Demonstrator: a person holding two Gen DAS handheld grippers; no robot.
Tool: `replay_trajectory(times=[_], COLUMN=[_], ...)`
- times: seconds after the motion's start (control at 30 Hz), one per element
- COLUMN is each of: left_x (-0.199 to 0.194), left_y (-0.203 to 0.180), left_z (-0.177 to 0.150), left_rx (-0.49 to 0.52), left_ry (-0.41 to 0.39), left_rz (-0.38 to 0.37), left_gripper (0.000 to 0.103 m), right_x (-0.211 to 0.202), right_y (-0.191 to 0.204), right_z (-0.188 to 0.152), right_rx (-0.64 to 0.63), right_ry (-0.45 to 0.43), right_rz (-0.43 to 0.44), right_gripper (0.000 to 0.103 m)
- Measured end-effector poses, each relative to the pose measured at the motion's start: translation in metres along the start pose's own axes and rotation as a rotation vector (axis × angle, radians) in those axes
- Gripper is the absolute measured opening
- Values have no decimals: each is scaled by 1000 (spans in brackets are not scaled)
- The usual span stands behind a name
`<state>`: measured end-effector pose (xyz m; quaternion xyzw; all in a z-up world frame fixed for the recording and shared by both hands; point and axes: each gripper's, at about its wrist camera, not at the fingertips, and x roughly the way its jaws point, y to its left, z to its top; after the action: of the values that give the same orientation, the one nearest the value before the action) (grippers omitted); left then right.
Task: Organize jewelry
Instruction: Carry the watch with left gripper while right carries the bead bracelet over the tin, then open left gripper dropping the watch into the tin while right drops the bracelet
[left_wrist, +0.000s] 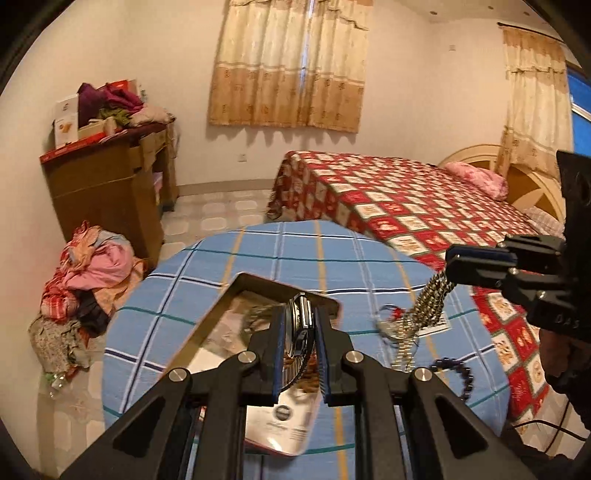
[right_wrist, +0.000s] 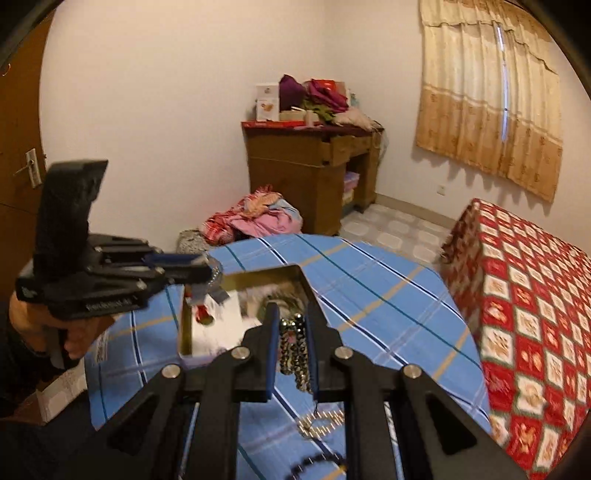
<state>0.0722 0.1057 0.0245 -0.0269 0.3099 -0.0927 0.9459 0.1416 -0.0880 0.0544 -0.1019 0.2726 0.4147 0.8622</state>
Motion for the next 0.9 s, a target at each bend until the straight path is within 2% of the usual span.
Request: replay_trajectory(times=[0.2, 0.37, 0.63, 0.9], left_x=[17, 32, 40, 52], left_y=[21, 36, 38, 45], left_z=[-7, -15, -19, -28], left_rx=[-22, -54, -7, -10], left_ry=[27, 58, 69, 111], left_rz=[58, 77, 139, 151], left_gripper=[15, 15, 15, 16], right_x=[41, 67, 83, 113], right_y=[17, 26, 34, 33], right_z=[11, 8, 18, 5], right_rx=[-17, -15, -10, 6], right_ry=[16, 34, 18, 96], right_rz=[57, 89, 99, 95], right_gripper=[16, 16, 16, 16])
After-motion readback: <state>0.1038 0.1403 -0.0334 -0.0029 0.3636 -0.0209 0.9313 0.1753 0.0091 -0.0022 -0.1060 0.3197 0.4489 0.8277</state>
